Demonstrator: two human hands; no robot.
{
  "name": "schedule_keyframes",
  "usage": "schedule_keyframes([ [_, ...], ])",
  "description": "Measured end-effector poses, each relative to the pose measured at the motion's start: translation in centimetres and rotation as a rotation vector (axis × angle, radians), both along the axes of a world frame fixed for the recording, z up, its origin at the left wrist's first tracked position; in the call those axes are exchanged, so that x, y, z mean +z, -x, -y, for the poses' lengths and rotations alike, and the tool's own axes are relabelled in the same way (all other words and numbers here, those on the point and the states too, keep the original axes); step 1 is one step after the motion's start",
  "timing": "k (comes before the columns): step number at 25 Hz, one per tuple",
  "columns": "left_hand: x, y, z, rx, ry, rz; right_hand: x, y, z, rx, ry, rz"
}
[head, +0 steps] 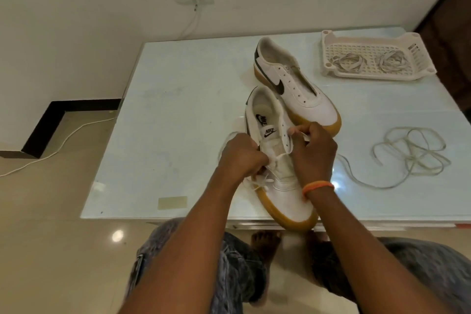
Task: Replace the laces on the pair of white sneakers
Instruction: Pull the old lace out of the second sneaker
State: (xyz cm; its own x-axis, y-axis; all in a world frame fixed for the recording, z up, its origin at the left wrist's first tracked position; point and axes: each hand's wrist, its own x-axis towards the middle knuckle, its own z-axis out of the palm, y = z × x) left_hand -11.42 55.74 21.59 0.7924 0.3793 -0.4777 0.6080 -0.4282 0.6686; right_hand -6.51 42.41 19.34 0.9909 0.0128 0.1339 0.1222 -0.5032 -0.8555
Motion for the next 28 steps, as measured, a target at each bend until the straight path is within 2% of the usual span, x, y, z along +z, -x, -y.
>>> schedule_keyframes([
  [2,-0.1,-0.3,0.4,0.003,-0.037,0.025,0.5,0.3,1.0,0.0,-0.081,-0.035],
  [5,0.2,-0.2,0.6,-0.044,-0.121,0.019,1.5,-1.3,3.7,0.003,-0.196,-0.217],
  [7,0.4,-0.3,0.5,-0.081,-0.168,0.019,1.7,-1.4,5.9,0.025,-0.021,-0.247],
  [9,0.6,-0.9,0.1,-0.094,-0.197,0.013,2.0,-0.8,7.2,0.038,0.277,-0.06],
  [10,0.7,-1.0,0.1,-0.096,-0.21,0.008,2.1,-0.3,7.0,0.087,0.349,0.06],
  [12,0.8,-1.4,0.0,-0.096,-0.223,0.013,2.8,0.8,5.6,0.278,0.352,0.204],
  [15,0.9,-1.7,-0.2,-0.07,-0.236,0.05,2.6,2.0,3.7,0.584,0.491,0.116],
  [19,0.9,-2.2,-0.4,-0.073,-0.205,0.016,1.6,1.7,3.3,0.605,0.638,0.141],
  [22,1.2,-2.2,-0.5,-0.071,-0.177,0.014,1.6,1.2,3.4,0.582,0.538,0.156],
  [26,1.3,-2.4,-1.1,-0.032,-0.189,0.054,2.0,0.3,4.8,0.264,0.118,-0.069],
  [28,1.6,-2.6,-1.2,-0.021,-0.172,0.054,1.9,0.4,5.0,0.222,0.094,-0.061],
])
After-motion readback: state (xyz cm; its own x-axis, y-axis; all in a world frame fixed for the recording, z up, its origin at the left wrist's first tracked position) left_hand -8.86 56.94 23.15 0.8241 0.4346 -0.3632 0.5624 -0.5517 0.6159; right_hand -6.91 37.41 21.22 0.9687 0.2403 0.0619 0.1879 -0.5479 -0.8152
